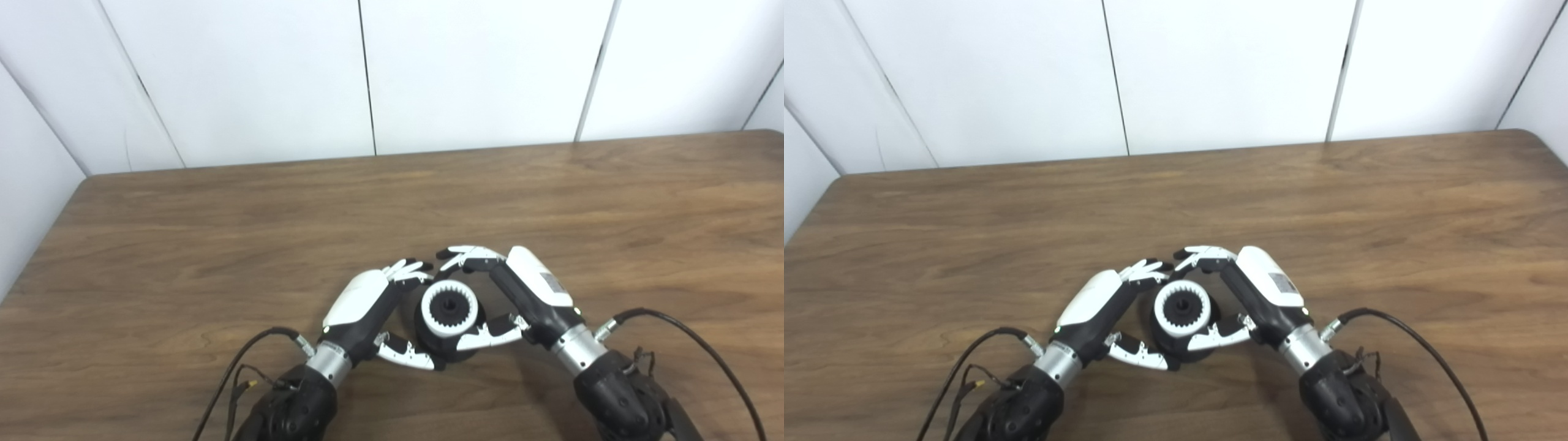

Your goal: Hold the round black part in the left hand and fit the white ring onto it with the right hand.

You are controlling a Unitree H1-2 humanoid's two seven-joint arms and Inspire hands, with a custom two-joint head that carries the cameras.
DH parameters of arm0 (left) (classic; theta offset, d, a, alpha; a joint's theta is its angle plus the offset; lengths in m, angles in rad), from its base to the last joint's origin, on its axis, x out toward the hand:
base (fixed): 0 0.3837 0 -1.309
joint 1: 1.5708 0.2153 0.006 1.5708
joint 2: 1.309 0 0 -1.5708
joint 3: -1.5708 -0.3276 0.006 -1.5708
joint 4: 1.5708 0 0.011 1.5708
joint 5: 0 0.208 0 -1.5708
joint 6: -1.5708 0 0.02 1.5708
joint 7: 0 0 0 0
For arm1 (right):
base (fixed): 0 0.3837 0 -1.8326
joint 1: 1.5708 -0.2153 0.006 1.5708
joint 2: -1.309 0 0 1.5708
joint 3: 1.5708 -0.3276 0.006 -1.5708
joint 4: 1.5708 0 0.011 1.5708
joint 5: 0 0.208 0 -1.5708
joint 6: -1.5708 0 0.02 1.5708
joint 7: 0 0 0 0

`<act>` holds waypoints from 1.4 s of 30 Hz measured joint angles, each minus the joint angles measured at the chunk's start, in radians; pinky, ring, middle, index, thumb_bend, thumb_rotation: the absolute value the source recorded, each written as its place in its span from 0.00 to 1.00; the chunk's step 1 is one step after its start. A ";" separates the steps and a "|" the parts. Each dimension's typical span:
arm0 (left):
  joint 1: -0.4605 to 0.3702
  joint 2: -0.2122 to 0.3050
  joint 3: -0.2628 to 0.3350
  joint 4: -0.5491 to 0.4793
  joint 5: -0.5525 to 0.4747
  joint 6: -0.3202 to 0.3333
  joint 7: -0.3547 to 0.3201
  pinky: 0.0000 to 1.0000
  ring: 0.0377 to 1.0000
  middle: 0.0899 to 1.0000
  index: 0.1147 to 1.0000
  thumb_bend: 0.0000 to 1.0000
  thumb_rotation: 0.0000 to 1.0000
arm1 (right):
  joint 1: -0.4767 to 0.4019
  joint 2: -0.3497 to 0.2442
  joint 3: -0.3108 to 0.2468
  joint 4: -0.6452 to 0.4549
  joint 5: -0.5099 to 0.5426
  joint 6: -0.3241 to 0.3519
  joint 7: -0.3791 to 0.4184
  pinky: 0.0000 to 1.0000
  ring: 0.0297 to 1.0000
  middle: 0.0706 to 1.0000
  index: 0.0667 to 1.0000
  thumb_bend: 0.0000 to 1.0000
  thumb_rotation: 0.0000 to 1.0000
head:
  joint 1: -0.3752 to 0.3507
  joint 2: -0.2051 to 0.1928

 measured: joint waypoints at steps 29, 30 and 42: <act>-0.004 0.010 0.003 -0.003 -0.006 0.013 -0.008 0.97 0.98 0.92 0.43 0.52 0.08 | -0.024 -0.129 0.040 -0.090 -0.015 0.162 0.258 0.88 0.98 1.00 0.93 1.00 0.59 | -0.008 0.002; -0.004 0.010 0.003 -0.003 -0.006 0.012 -0.008 0.97 0.98 0.92 0.43 0.52 0.08 | -0.024 -0.129 0.041 -0.090 -0.016 0.162 0.258 0.88 0.98 1.00 0.93 1.00 0.58 | -0.008 0.002; -0.004 0.010 0.002 -0.003 -0.006 0.012 -0.006 0.97 0.98 0.91 0.43 0.52 0.08 | -0.024 -0.129 0.040 -0.090 -0.016 0.173 0.267 0.89 0.98 1.00 0.99 1.00 0.55 | -0.009 -0.011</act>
